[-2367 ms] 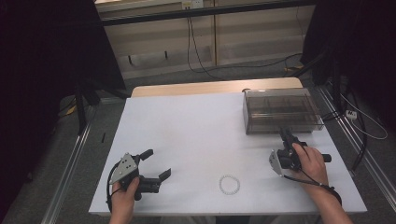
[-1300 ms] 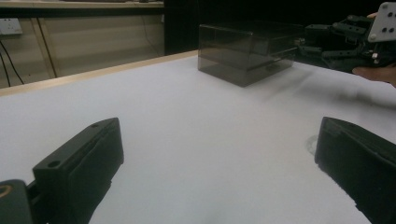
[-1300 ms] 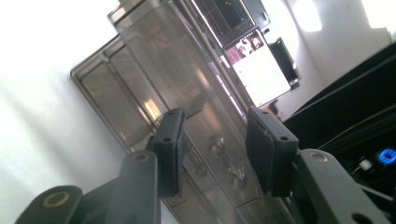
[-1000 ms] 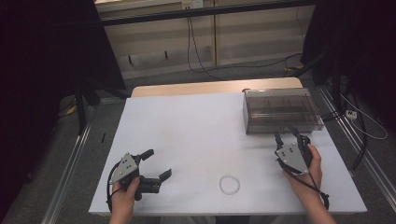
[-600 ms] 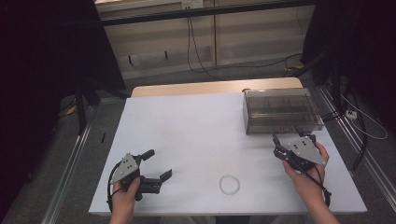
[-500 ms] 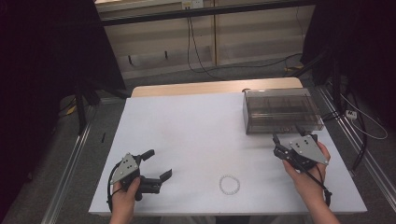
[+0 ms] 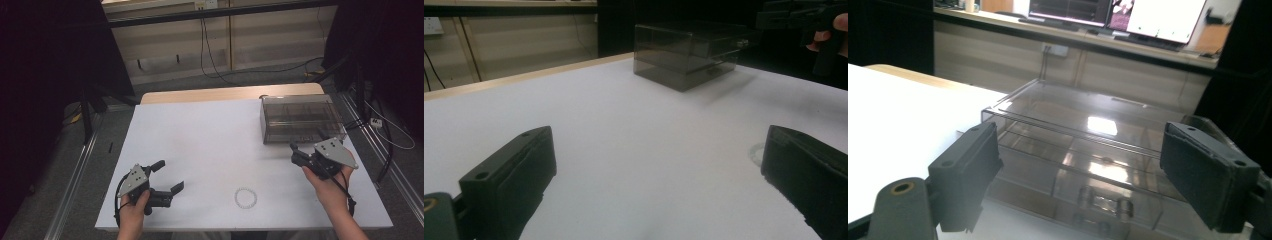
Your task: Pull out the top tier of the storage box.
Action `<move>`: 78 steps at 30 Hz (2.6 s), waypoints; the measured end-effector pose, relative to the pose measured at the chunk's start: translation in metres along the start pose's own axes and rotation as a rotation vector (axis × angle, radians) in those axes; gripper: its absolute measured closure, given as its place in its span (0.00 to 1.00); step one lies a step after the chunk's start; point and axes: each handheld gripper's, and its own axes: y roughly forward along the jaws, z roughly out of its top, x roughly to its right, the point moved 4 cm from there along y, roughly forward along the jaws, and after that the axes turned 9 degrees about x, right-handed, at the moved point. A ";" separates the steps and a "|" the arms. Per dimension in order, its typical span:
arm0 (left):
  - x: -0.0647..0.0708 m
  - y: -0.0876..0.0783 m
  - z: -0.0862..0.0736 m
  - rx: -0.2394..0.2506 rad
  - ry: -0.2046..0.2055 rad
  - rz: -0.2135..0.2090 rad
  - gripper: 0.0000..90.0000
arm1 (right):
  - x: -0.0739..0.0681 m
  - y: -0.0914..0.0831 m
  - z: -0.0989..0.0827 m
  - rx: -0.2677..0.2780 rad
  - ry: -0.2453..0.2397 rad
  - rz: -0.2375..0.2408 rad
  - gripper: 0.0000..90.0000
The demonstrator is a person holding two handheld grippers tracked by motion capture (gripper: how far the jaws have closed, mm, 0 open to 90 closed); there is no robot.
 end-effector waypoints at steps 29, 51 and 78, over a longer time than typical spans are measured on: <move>0.000 -0.001 0.000 -0.004 -0.003 -0.005 0.02 | 0.012 0.034 0.013 -0.235 0.003 0.190 0.20; -0.001 0.001 -0.003 -0.014 -0.005 -0.009 0.02 | 0.018 0.054 -0.007 -0.383 0.028 0.329 0.47; 0.000 0.000 -0.001 -0.012 -0.006 -0.003 0.02 | 0.026 0.045 0.000 -0.348 0.033 0.456 0.88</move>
